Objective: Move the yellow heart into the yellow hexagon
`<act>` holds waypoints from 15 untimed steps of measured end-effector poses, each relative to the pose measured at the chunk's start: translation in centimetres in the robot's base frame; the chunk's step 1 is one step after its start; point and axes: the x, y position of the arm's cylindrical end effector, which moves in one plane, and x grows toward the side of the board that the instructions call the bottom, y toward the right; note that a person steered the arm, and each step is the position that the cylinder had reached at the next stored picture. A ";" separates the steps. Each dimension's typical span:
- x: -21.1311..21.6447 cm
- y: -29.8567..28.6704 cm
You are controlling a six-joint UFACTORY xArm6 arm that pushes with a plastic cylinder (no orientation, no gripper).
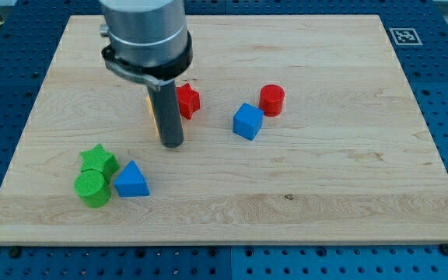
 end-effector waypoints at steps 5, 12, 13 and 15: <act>3.7 6.4; 7.6 16.7; 5.6 19.2; 5.1 19.8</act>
